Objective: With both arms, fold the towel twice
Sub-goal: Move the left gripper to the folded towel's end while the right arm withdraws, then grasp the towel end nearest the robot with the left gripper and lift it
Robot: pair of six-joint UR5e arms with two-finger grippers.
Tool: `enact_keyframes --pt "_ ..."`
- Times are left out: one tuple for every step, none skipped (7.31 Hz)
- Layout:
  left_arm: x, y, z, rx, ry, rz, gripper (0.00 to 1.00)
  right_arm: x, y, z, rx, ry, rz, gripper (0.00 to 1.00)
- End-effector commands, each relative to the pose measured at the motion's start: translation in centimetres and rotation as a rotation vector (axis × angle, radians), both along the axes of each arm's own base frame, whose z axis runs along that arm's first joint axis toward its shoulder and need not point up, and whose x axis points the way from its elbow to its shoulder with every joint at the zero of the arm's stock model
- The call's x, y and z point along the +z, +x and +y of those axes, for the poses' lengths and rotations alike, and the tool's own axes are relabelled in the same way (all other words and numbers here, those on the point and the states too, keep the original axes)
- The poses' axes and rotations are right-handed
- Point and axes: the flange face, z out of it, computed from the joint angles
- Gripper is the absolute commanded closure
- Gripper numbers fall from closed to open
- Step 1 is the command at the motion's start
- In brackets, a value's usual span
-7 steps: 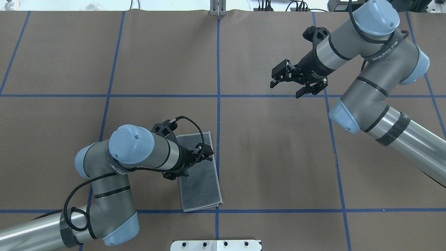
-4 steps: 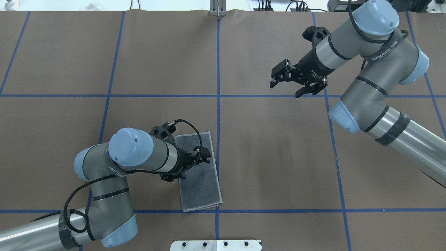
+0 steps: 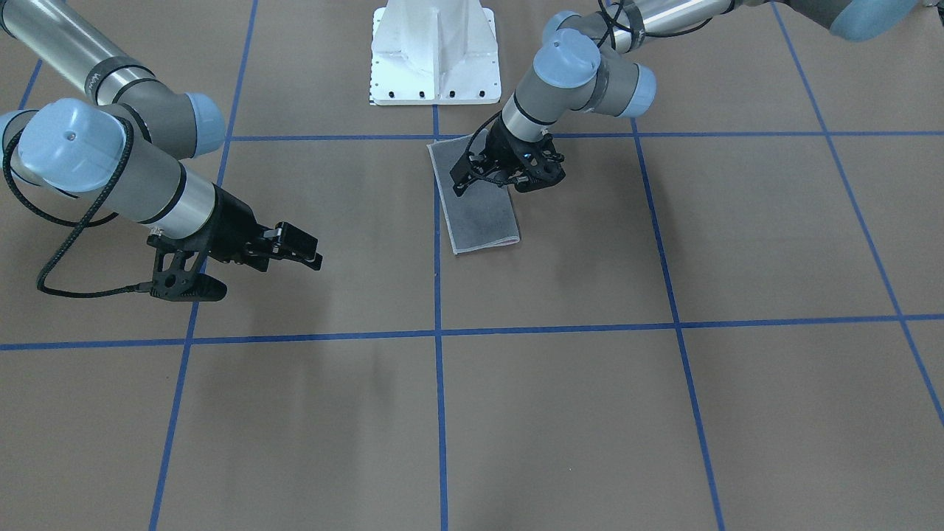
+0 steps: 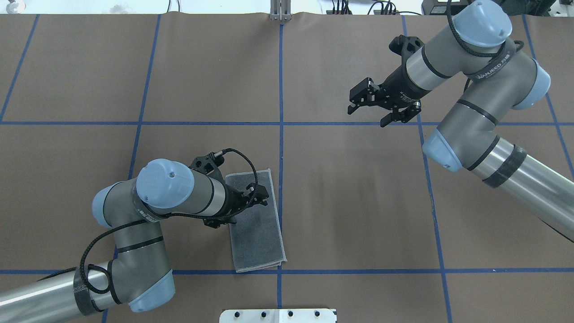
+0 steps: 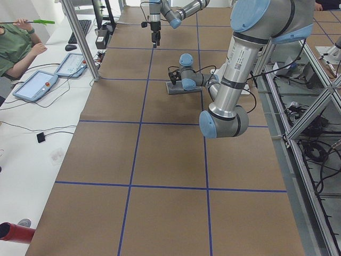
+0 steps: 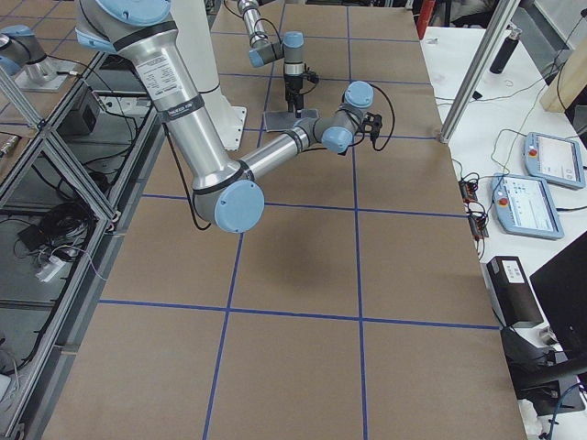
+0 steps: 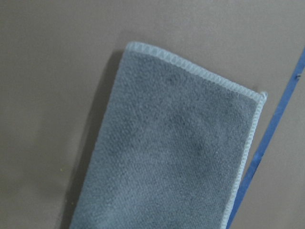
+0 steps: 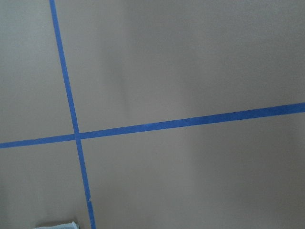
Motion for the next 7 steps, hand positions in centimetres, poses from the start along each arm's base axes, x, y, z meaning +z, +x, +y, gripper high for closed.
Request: enact_keyframes --pt "1.9 -2.5 1.1 0.007 -0.001 -0.008 0.0 0.2 -0.1 0.0 -0.001 -0.002 0.002 0.0" --pt "2.6 -4.6 2.1 0.009 0.0 -0.006 0.0 0.2 -0.1 0.0 -0.001 -0.001 0.001 0.0" --pt "1.9 -5.4 2.8 0.01 -0.002 0.009 0.0 0.2 -0.1 0.0 -0.002 -0.002 0.0 0.0" --pt "1.6 -5.0 3.4 0.017 -0.004 0.013 0.0 0.4 0.0 0.0 -0.002 -0.004 0.001 0.0" --pt "1.2 -4.3 4.5 0.025 -0.018 0.02 0.0 0.3 0.0 0.0 -0.005 -0.004 -0.001 0.0" --pt "1.0 -3.1 6.4 0.041 -0.063 0.024 0.0 0.8 0.1 0.1 -0.003 -0.009 0.004 0.0" --pt "1.0 -2.2 7.6 0.035 -0.052 0.019 0.0 0.9 0.0 0.2 -0.005 -0.01 0.005 0.0"
